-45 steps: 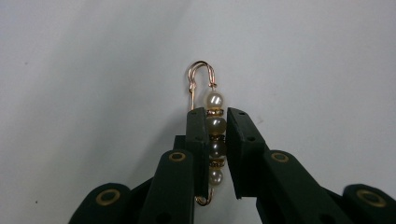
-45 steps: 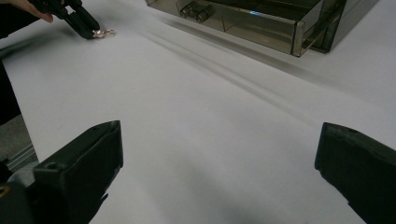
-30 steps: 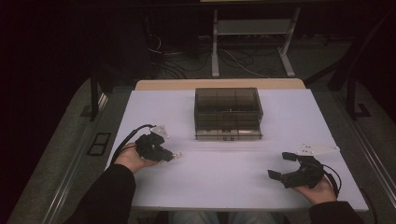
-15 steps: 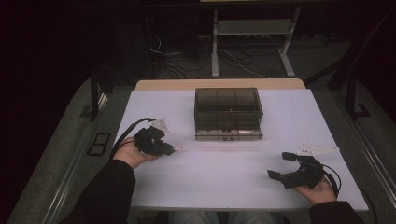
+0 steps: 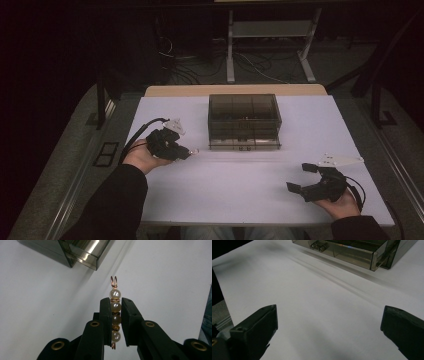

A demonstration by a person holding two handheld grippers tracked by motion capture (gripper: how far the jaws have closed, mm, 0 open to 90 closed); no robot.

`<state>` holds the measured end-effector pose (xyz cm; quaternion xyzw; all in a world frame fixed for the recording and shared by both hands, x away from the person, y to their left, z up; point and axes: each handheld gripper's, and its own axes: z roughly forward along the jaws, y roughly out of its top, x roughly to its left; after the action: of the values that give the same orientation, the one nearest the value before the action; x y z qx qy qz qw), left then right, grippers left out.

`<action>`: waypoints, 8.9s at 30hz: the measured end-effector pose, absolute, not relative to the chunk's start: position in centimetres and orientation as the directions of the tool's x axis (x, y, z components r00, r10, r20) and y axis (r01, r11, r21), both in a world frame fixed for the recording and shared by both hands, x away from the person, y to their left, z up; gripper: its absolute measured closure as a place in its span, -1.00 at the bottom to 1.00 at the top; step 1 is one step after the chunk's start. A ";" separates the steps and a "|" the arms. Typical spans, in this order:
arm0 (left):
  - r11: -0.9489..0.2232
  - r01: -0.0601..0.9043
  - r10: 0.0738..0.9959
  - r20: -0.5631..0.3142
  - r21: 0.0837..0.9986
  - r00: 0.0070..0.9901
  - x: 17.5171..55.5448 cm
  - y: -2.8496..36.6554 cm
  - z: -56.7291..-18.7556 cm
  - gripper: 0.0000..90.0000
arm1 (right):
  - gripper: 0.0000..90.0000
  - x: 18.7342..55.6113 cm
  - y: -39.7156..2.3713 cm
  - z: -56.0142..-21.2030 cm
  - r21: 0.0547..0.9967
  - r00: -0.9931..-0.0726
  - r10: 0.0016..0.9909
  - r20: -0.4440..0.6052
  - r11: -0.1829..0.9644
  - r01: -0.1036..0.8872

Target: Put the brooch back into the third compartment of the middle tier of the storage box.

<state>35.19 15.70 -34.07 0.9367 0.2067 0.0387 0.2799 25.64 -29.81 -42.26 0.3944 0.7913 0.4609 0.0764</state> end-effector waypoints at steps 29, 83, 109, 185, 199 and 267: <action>-0.751 0.290 0.362 0.002 0.593 0.932 36.8 12.4 -30.3 0.76 | -0.99 25.4 -30.0 -42.1 0.794 -0.682 0.690 0.243 0.263 0.549; -0.737 0.202 0.260 -0.004 0.646 0.965 40.0 3.1 -30.0 0.76 | -0.99 25.4 -29.9 -42.2 0.796 -0.694 0.679 0.240 0.272 0.541; -0.736 0.192 0.221 -0.038 0.649 0.974 41.1 -1.5 -32.1 0.76 | -0.99 25.4 -29.8 -42.1 0.799 -0.704 0.670 0.234 0.280 0.532; -0.624 0.321 0.345 -0.117 0.712 0.931 42.6 -5.5 -37.7 0.21 | -0.99 25.3 -29.7 -42.1 0.799 -0.717 0.659 0.228 0.294 0.525; -0.601 0.315 0.310 -0.150 0.734 0.939 41.1 -3.5 -36.0 -0.36 | -0.99 25.2 -29.6 -42.1 0.798 -0.719 0.656 0.228 0.297 0.524; -0.503 0.371 0.447 -0.132 0.781 0.885 33.1 9.8 -35.5 -1.00 | -0.98 25.1 -29.5 -42.0 0.803 -0.724 0.651 0.228 0.294 0.518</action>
<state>33.14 9.81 -35.50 0.8659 0.2360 0.0432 0.4390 25.05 -29.52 -42.04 0.3646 0.8013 0.4690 0.0709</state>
